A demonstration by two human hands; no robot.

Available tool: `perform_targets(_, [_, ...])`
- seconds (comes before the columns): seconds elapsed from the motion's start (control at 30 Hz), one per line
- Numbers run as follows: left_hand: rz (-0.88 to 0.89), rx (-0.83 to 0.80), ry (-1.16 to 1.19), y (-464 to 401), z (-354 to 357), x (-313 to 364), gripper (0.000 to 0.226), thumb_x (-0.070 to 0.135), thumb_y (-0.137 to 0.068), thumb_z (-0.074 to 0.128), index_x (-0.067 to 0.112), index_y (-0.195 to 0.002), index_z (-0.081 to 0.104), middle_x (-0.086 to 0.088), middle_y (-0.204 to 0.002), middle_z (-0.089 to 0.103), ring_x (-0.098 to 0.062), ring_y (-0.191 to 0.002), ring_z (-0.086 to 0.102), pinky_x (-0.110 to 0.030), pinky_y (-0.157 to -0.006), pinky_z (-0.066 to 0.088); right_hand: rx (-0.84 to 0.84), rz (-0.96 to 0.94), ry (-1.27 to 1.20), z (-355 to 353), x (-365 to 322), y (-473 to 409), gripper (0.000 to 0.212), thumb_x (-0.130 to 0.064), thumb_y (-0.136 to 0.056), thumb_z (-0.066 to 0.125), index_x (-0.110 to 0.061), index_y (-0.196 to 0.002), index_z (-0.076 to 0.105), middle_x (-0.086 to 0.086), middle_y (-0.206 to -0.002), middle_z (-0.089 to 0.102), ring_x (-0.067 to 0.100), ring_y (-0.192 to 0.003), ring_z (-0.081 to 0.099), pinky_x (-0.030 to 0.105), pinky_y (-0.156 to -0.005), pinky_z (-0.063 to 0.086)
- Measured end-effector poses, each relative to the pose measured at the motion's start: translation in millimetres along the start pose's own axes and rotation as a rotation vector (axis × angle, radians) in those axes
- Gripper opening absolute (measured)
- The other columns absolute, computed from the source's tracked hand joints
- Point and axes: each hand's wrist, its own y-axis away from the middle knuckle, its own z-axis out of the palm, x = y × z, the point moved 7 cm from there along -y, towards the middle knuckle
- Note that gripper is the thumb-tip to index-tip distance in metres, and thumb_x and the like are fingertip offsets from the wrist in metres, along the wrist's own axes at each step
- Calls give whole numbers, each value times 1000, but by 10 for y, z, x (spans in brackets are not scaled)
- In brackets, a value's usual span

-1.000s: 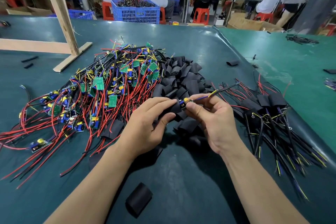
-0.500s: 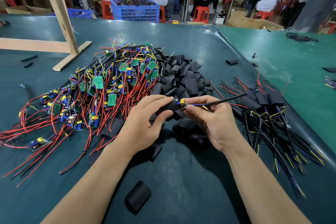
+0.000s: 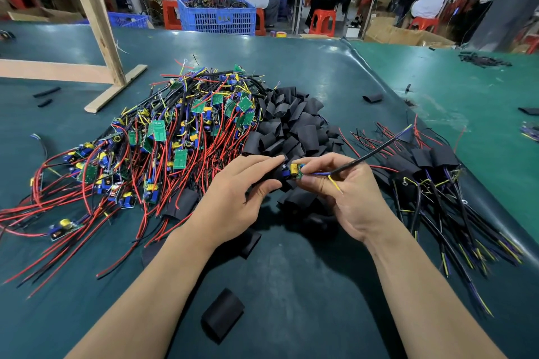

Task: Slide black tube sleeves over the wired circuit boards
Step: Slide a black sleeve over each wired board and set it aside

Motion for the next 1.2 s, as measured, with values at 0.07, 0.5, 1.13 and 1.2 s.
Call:
perform_targets(0.07, [-15, -21, -3, 2, 9, -1, 42, 25, -96, 52, 3, -131, 60, 4, -121, 59, -15, -112, 56, -15, -93, 41, 5, 3, 1, -4, 8, -2, 15, 2, -61, 74, -9, -71, 70, 11, -94, 75, 22, -88, 71, 24, -75, 57])
perform_targets(0.5, [-21, -13, -8, 12, -5, 0, 42, 17, -90, 63, -3, -127, 62, -5, -116, 64, -25, -106, 61, -29, -96, 46, 91, 178, -216, 25, 157, -1, 13, 3, -64, 70, -8, -71, 72, 14, -85, 73, 22, -75, 71, 24, -69, 58])
perform_targets(1.13, [-101, -82, 12, -20, 1, -77, 43, 34, -94, 55, 4, -124, 63, -6, -116, 65, -20, -109, 61, -33, -96, 46, 53, 66, 124, 27, 77, 8, 29, 9, -76, 71, -20, -72, 76, 9, -84, 76, 21, -77, 72, 26, -74, 59])
perform_targets(1.2, [-82, -68, 14, -21, 1, -63, 46, 34, -90, 62, 4, -125, 64, -4, -116, 64, -20, -108, 61, -33, -96, 48, 77, 61, 163, 13, 72, 6, 33, 11, -78, 70, -21, -71, 76, 8, -82, 76, 20, -76, 73, 24, -72, 58])
